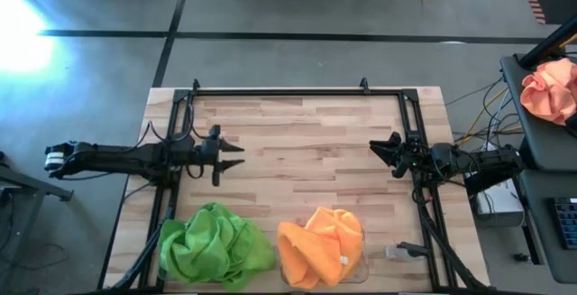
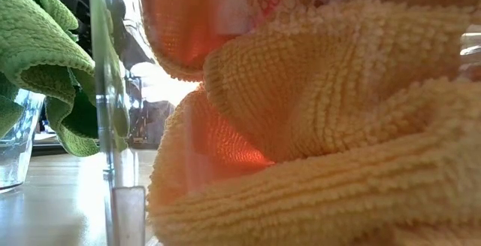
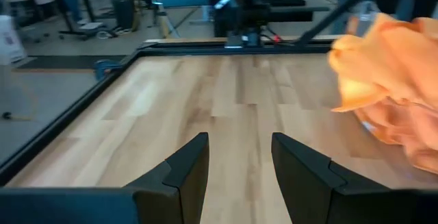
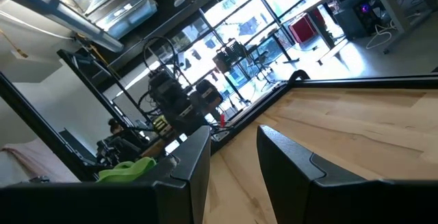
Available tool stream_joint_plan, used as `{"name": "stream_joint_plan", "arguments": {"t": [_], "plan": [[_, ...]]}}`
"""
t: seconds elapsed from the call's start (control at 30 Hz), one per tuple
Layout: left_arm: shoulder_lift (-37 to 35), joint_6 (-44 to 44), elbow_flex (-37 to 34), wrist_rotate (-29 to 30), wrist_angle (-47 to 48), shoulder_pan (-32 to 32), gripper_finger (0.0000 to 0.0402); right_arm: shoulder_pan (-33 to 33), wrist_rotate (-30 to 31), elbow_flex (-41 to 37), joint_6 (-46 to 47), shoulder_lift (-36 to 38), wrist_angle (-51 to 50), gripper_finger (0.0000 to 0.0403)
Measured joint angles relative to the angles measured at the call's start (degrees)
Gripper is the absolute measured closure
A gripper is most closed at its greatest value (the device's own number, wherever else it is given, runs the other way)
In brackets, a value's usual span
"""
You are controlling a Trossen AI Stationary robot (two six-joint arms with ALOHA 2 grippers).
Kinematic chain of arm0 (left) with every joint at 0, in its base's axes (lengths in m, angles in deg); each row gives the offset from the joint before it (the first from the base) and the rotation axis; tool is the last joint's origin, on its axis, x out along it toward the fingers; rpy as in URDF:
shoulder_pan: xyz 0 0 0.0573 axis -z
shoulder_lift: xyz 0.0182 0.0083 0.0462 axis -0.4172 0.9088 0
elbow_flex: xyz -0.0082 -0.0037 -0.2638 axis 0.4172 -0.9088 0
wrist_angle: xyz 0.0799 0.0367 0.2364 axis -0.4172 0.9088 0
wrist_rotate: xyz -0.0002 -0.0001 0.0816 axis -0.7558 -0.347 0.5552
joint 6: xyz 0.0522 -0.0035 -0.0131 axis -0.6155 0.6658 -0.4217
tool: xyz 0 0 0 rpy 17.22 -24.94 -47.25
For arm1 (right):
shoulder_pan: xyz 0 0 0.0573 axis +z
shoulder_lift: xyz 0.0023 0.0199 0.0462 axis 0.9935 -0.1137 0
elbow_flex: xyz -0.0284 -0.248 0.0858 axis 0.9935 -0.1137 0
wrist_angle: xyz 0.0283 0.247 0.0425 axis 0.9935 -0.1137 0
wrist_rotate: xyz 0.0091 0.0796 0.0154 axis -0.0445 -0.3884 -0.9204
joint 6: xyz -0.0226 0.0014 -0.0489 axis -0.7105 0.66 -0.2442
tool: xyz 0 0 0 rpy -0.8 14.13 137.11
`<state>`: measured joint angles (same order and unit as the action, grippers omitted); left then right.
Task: Sort microfiber towel by color & place in baskets
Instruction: Return to Home Position
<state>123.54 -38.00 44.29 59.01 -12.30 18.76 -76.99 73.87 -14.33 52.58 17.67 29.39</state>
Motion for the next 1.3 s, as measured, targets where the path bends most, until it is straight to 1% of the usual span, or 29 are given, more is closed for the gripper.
{"name": "stream_joint_plan", "arguments": {"t": [0.13, 0.4, 0.5, 0.8, 0.93, 1.0, 1.07, 1.3], "plan": [[-0.6, 1.9, -2.6, 0.0, -2.7, -4.0, 0.0257, 0.0, 0.0, 0.0, 0.0, 0.0, 0.0, 0.0289], [-1.1, 16.1, -3.8, 0.0, -3.0, -12.1, 0.0257, 0.0, 0.0, 0.0, 0.0, 0.0, 0.0, 0.0289], [-1.7, 17.4, -4.3, 0.0, -3.2, -14.7, 0.0257, 0.0, 0.0, 0.0, 0.0, 0.0, 0.0, 0.0289], [-5.5, 17.0, -8.3, 0.0, -3.1, -22.1, 0.0257, 0.0, 0.0, 0.0, 0.0, 0.0, 0.0, 0.0289], [-7.7, 14.4, -9.7, -0.5, -3.1, -23.3, 0.0257, 0.0, 0.0, 0.0, 0.0, 0.0, 0.0, 0.0289], [-8.8, 10.9, -10.1, -2.6, -3.1, -23.2, 0.0257, 0.0, 0.0, 0.0, 0.0, 0.0, 0.0, 0.0289], [-9.9, 7.8, -10.3, -6.0, -3.2, -23.2, 0.0257, 0.0, 0.0, 0.0, 0.0, 0.0, 0.0, 0.0289], [-14.2, -0.5, -10.8, -16.1, -3.1, -23.2, 0.0257, 0.0, 0.0, 0.0, 0.0, 0.0, 0.0, 0.0289]]}}
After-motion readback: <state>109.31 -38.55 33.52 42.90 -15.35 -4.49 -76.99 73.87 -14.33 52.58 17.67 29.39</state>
